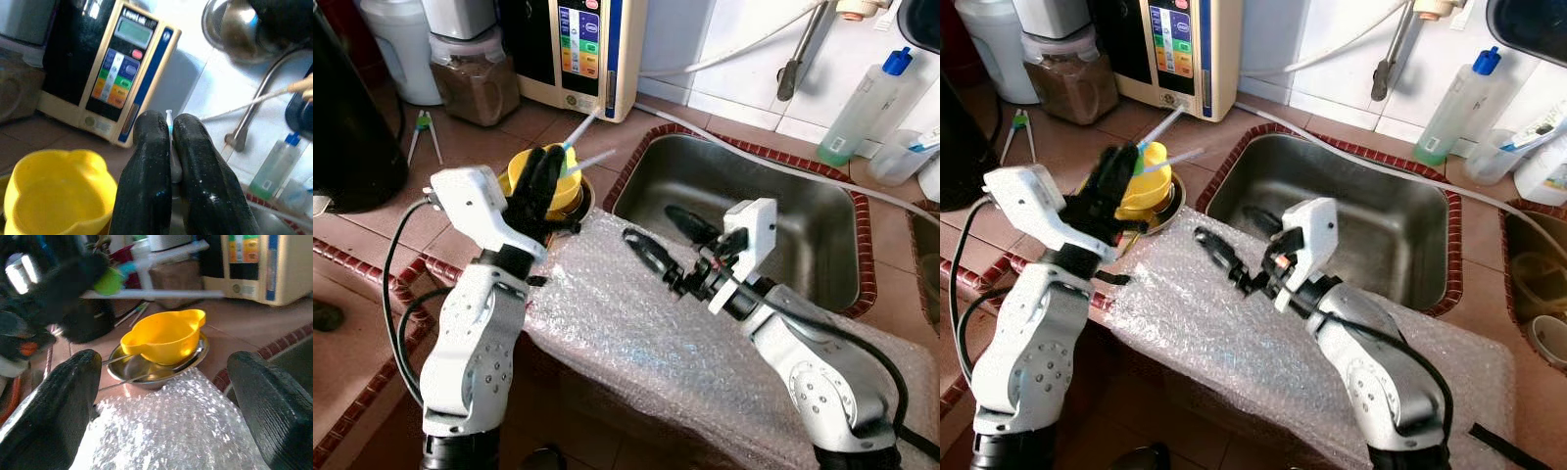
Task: Kitchen organization
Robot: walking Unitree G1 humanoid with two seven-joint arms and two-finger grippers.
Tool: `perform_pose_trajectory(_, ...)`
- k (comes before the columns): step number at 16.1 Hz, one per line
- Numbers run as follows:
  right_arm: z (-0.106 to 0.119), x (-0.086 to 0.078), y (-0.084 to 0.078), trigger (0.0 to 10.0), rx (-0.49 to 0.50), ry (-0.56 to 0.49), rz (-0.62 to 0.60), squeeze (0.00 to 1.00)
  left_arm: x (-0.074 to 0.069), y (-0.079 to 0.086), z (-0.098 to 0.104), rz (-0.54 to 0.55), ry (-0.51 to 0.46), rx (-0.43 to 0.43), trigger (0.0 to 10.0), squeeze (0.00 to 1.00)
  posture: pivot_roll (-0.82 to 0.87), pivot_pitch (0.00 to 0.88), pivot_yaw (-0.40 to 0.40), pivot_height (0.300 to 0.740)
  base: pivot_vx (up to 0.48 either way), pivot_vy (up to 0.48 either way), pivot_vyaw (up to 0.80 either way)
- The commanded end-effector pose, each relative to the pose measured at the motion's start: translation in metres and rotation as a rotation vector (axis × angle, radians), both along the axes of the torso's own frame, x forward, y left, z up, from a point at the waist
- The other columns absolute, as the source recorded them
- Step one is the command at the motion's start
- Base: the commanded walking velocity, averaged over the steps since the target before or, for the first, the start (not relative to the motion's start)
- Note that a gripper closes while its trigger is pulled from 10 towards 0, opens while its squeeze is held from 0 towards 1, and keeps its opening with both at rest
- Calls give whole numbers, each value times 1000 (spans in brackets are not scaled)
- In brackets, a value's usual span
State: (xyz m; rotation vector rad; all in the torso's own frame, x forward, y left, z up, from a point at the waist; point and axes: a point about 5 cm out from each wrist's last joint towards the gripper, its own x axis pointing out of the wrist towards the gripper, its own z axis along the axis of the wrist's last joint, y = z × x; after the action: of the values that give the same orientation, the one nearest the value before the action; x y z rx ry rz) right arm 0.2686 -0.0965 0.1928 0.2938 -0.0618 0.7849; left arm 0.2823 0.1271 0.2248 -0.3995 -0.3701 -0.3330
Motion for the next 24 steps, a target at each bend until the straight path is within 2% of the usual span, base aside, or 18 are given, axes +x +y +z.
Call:
perform_pose_trajectory(1,0,4,-4,10000,32,39,-28,0,0,-5,4,-50,12,-67,0,0,28,130,-82,740,0,0,0)
perform_pose_trajectory(3,-3,10,-9,10000,57,96,-73,0,1,-18,-4,-151,80,-185,0,0,24,130,-82,740,0,0,0)
perform_pose_trajectory(5,-3,11,-12,10000,68,112,-91,0,1,-25,-8,-191,100,-199,0,0,20,129,-81,740,0,0,0)
perform_pose_trajectory(6,-2,14,-16,10000,95,129,-123,0,-1,-34,-13,-265,129,-218,0,0,16,130,-80,740,0,0,0)
perform_pose_trajectory(7,-2,16,-18,10000,98,135,-150,0,-2,-37,-15,-286,144,-224,0,0,16,130,-80,740,0,0,0)
perform_pose_trajectory(9,-4,25,-24,10000,103,165,-258,0,-3,-44,-20,-323,166,-226,0,0,17,129,-78,740,0,0,0)
perform_pose_trajectory(10,-4,28,-23,10000,220,223,-232,0,-3,-48,-21,-343,171,-230,0,0,19,128,-77,740,0,0,0)
perform_pose_trajectory(11,-3,31,-24,10000,272,254,-242,0,-3,-50,-21,-349,172,-228,0,0,20,127,-76,740,0,0,0)
perform_pose_trajectory(13,-3,34,-20,10000,359,286,-244,0,0,-55,-20,-382,169,-232,0,0,21,126,-75,740,0,0,0)
perform_pose_trajectory(14,-4,36,-21,10000,326,283,-275,0,0,-58,-20,-399,173,-238,0,0,24,123,-74,740,0,0,0)
perform_pose_trajectory(15,-1,34,-13,10000,448,339,-143,0,2,-65,-18,-432,166,-222,0,0,23,120,-70,740,0,0,0)
perform_pose_trajectory(16,1,38,-17,10000,550,384,-158,0,3,-68,-17,-451,162,-226,0,0,20,118,-62,740,0,0,0)
perform_pose_trajectory(17,1,41,-20,10000,593,407,-168,0,4,-69,-16,-460,161,-232,0,0,20,118,-62,740,0,0,0)
perform_pose_trajectory(19,-3,54,-28,10000,594,434,-201,0,5,-74,-14,-497,160,-265,0,0,13,118,-46,740,0,0,0)
perform_pose_trajectory(22,6,66,-31,10000,553,418,-171,0,3,-78,-14,-524,158,-255,0,0,15,119,-28,740,0,0,0)
perform_pose_trajectory(23,8,69,-30,6275,536,415,-150,0,3,-77,-12,-521,151,-261,0,0,14,121,-23,740,0,0,0)
perform_pose_trajectory(24,10,70,-28,5961,516,414,-131,0,3,-75,-10,-519,146,-272,0,0,13,122,-22,740,0,0,0)
